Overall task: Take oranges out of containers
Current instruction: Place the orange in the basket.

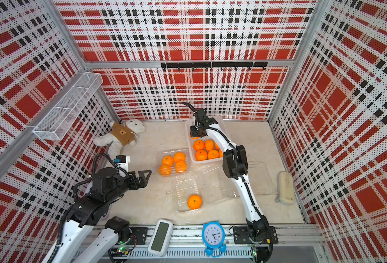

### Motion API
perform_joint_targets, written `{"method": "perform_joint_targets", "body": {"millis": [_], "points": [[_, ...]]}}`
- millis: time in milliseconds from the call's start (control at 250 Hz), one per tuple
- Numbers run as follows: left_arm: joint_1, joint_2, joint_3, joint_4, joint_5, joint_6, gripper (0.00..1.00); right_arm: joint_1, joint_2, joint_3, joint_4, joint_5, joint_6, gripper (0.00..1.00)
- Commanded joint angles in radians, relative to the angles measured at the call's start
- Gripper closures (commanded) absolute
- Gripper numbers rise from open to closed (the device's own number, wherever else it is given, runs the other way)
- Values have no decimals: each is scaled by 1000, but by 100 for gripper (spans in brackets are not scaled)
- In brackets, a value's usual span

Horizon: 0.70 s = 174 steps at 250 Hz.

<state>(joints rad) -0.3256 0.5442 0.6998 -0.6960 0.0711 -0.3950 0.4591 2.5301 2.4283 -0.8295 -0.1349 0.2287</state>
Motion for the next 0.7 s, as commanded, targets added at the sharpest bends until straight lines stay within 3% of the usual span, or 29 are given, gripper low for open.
{"method": "perform_joint_targets", "body": {"millis": [0, 152, 692], "points": [[15, 1, 1, 12, 0, 10, 1, -6, 20, 32, 39, -14, -15, 84], [16, 3, 1, 12, -1, 10, 1, -5, 26, 13, 31, 6, -24, 80], [15, -10, 3, 15, 12, 13, 1, 4, 10, -10, 26, 22, -42, 42]]}}
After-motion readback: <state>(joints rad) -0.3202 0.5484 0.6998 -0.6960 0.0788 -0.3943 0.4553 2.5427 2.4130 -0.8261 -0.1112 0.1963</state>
